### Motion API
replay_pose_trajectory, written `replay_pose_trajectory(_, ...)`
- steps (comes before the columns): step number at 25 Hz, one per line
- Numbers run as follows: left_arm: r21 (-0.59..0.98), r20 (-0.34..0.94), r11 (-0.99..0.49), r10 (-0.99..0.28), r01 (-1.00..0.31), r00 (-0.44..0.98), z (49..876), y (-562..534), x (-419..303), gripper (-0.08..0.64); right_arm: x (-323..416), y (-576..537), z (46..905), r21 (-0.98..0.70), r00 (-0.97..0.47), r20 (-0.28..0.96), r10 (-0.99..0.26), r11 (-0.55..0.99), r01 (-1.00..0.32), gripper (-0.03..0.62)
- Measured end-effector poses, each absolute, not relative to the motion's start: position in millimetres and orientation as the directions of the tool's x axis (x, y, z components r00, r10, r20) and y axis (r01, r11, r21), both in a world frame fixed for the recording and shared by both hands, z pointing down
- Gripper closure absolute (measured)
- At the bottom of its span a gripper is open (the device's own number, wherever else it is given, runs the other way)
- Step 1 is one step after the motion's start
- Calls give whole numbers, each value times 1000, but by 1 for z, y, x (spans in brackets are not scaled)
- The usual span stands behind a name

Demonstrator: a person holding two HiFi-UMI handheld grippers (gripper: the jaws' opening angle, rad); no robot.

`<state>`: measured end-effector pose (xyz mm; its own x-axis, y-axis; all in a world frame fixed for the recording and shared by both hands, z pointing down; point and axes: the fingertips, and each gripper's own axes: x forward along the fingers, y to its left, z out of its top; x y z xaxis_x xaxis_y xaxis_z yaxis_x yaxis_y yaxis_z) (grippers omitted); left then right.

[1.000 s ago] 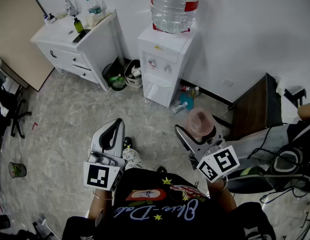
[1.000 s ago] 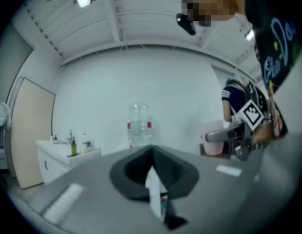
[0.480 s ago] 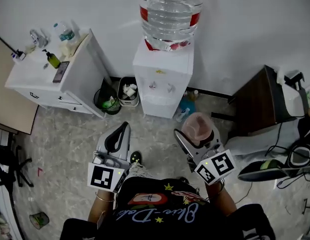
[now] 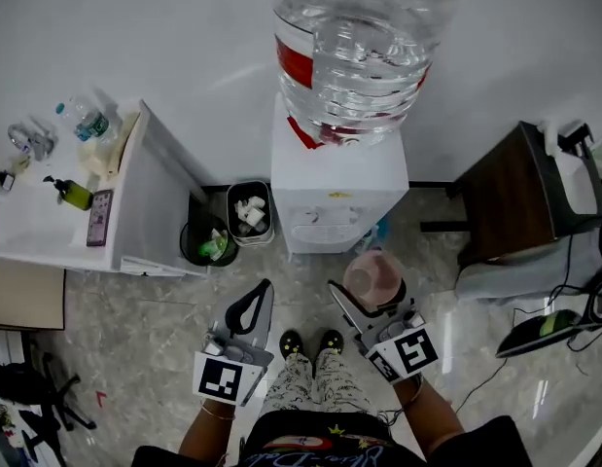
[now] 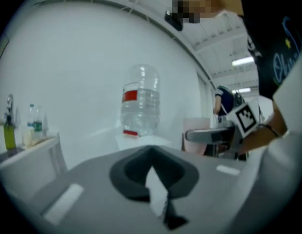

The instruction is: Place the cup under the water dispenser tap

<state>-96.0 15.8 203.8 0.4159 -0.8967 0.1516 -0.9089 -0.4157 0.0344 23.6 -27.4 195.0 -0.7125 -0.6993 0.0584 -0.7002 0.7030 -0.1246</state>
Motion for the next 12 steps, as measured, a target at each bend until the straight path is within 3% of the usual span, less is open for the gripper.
replay_pose_trajectory(12, 157, 188, -283, -932, -946, 310, 380, -34, -137, 565, -13, -85, 413, -68, -636, 130, -761, 633, -771, 233)
